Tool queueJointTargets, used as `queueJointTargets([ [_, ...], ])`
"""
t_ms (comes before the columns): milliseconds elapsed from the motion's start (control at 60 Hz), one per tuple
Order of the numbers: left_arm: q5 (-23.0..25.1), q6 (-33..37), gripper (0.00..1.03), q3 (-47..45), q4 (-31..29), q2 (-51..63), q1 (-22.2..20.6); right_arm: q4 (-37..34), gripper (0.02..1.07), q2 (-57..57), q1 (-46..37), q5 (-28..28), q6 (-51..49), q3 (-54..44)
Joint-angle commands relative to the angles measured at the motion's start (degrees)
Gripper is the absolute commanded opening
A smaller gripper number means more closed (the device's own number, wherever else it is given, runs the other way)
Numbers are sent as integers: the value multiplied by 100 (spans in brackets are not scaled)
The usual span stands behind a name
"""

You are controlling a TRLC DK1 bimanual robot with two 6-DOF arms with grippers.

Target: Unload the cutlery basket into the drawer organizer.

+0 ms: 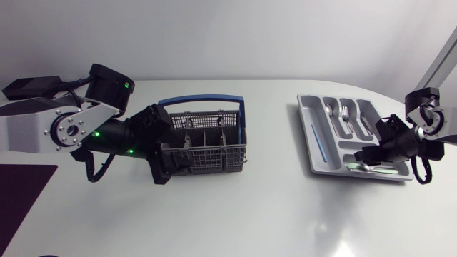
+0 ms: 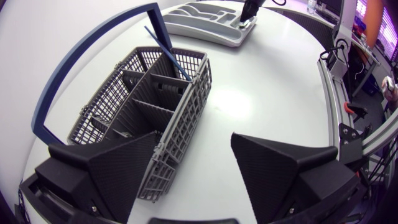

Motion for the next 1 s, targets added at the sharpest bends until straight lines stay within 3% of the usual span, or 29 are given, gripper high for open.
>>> queueJointTargets([
  [0, 6, -131, 86, 155, 62, 122, -32, 3, 77, -409, 9, -17, -3, -196],
  [217, -3, -210, 86, 261, 71, 175, 74, -375, 77, -1419, 150, -1090, -91, -161],
  [417, -3, -192, 86, 199, 62, 105, 372, -569, 77, -1586, 809, -1986, 225, 200],
  [683, -3, -183, 86, -12, 1, -124, 495, -542, 76, -479, 1767, -3217, 911, 1360],
  [983, -3, -192, 86, -12, -26, -124, 311, -613, 76, 1182, 2321, -4078, 1315, 3056],
])
